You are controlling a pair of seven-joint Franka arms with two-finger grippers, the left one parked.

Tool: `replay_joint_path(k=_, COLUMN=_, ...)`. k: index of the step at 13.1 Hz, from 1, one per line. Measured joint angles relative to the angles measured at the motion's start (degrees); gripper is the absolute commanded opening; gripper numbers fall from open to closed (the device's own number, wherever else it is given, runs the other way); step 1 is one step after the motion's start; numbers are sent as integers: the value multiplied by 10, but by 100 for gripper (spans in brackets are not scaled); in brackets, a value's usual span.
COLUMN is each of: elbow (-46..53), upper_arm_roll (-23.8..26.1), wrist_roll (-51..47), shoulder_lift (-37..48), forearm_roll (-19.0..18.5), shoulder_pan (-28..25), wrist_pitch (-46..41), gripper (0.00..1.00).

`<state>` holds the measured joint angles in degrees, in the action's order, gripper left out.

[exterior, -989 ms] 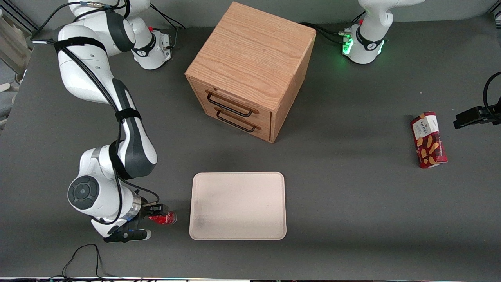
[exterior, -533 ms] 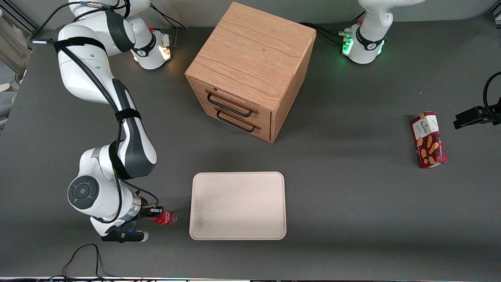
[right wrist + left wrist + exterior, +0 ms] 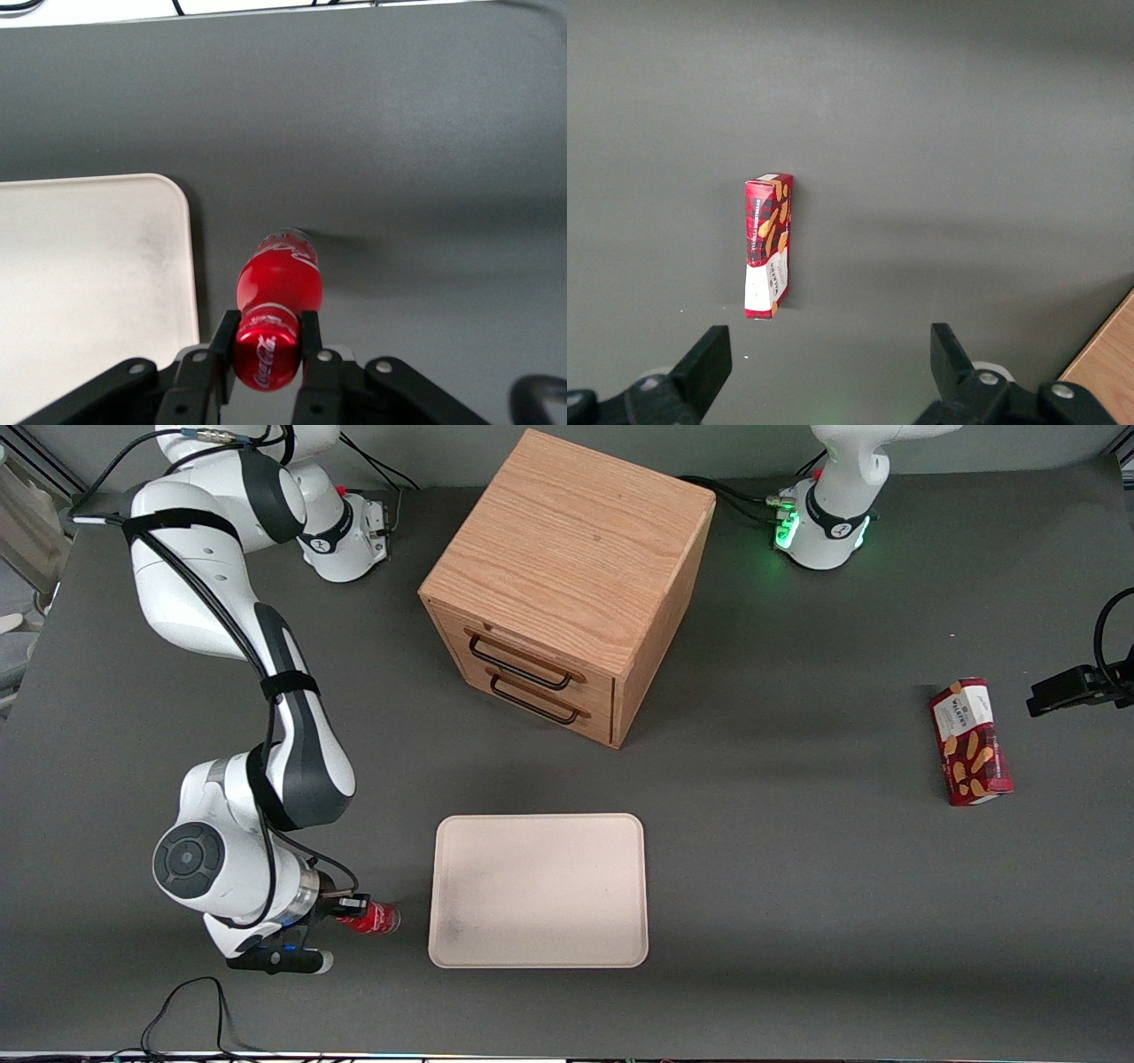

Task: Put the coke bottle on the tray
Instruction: 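Lift the held bottle up and away from the tray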

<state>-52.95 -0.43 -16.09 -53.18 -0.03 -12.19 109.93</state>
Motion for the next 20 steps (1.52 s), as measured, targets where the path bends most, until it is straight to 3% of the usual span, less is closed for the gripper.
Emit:
replay_joint_path(k=5, elbow=22, upper_arm_roll=0, wrist_roll=-3, shoulder_lift=19, forearm_roll=0, shoulder_pan=0, wrist_pitch=-108, gripper=0)
replay_joint_path(k=14, elbow=20, upper_arm_roll=-12, wrist_roll=39, shoulder_lift=191, forearm_roll=0, shoulder_pan=13, wrist_pitch=-368, gripper=0)
replay_joint_path(k=20, elbow=-34, upper_arm_roll=-24, wrist_roll=56, shoulder_lift=275, forearm_roll=0, shoulder_pan=19, wrist_pitch=-397, gripper=0)
